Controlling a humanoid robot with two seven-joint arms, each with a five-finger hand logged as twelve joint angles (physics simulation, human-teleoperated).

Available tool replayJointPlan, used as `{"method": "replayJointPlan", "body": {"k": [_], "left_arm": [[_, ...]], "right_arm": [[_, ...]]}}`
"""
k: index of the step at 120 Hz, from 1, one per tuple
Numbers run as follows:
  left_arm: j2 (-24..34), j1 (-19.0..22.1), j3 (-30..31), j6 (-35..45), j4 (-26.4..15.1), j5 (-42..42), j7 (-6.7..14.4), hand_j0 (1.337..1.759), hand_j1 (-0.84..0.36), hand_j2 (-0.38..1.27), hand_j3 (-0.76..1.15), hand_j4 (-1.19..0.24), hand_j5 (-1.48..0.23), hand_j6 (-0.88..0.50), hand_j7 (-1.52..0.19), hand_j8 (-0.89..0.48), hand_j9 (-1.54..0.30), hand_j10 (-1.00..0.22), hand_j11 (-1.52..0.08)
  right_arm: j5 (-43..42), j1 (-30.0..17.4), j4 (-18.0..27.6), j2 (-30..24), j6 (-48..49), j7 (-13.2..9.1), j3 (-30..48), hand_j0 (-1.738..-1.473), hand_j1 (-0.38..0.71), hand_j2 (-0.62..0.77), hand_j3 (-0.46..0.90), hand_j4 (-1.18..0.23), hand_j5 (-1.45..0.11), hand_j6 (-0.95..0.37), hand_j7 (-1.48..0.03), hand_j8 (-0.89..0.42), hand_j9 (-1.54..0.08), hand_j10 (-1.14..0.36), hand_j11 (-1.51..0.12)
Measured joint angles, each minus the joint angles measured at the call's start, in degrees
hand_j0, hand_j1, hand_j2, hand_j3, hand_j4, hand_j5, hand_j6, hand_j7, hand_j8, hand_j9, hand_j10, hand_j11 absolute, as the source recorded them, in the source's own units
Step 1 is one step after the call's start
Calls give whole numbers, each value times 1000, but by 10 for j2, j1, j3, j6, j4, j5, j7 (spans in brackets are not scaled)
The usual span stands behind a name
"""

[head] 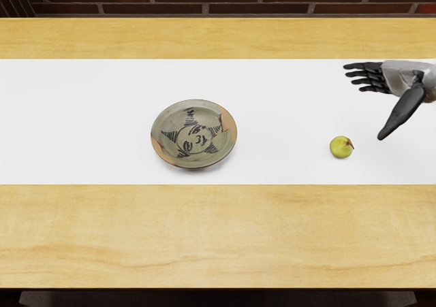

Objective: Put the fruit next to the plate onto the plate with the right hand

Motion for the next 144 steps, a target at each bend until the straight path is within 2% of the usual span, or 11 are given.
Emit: {"method": "replayJointPlan", "body": {"k": [18, 26, 35, 54, 70, 77, 86, 99, 111, 127, 144], "left_arm": [[0, 0, 0, 0, 0, 0, 0, 1658, 349, 0, 0, 0, 0, 0, 0, 0, 0, 0, 0], [0, 0, 0, 0, 0, 0, 0, 1658, 349, 0, 0, 0, 0, 0, 0, 0, 0, 0, 0], [0, 0, 0, 0, 0, 0, 0, 1658, 349, 0, 0, 0, 0, 0, 0, 0, 0, 0, 0], [0, 0, 0, 0, 0, 0, 0, 1658, 349, 0, 0, 0, 0, 0, 0, 0, 0, 0, 0], [0, 0, 0, 0, 0, 0, 0, 1658, 349, 0, 0, 0, 0, 0, 0, 0, 0, 0, 0], [0, 0, 0, 0, 0, 0, 0, 1658, 349, 0, 0, 0, 0, 0, 0, 0, 0, 0, 0], [0, 0, 0, 0, 0, 0, 0, 1658, 349, 0, 0, 0, 0, 0, 0, 0, 0, 0, 0], [0, 0, 0, 0, 0, 0, 0, 1658, 349, 0, 0, 0, 0, 0, 0, 0, 0, 0, 0], [0, 0, 0, 0, 0, 0, 0, 1658, 349, 0, 0, 0, 0, 0, 0, 0, 0, 0, 0], [0, 0, 0, 0, 0, 0, 0, 1658, 349, 0, 0, 0, 0, 0, 0, 0, 0, 0, 0], [0, 0, 0, 0, 0, 0, 0, 1658, 349, 0, 0, 0, 0, 0, 0, 0, 0, 0, 0]], "right_arm": [[-1, 4, 21, 3, 0, -3, 3, -1658, -316, -4, 0, -33, -39, -34, -38, -33, -38, -32, -38], [0, 9, 59, -1, 0, -24, 8, -1658, -316, -4, 0, -33, -39, -34, -38, -33, -38, -32, -38], [0, 13, 92, -4, 0, -86, 23, -1658, -316, -4, 0, -33, -39, -34, -38, -33, -38, -32, -38], [-4, 13, 157, 1, 0, -251, 74, -1658, -316, -4, 0, -33, -39, -34, -38, -33, -38, -32, -38], [-62, 14, 230, 6, 0, -329, 90, -1658, -315, -5, 0, -33, -39, -35, -38, -34, -38, -32, -38], [-85, 12, 249, 17, -13, -354, 90, -1658, -315, -5, 0, -33, -39, -35, -38, -34, -38, -32, -38], [-116, 5, 274, 27, -50, -371, 90, -1658, -315, -5, 0, -34, -39, -36, -39, -34, -39, -33, -39], [-163, -9, 292, 39, -112, -382, 90, -1658, -314, -5, 0, -35, -40, -36, -39, -35, -40, -34, -40], [-199, -27, 302, 45, -171, -386, 89, -1658, -314, -5, 0, -35, -40, -37, -40, -35, -40, -34, -40], [-259, -82, 325, 54, -276, -386, 87, -1658, -313, -5, 0, -36, -42, -38, -41, -37, -42, -35, -42], [-309, -122, 332, 70, -336, -387, 85, -1658, -311, -5, 0, -38, -44, -40, -43, -39, -44, -37, -44]]}}
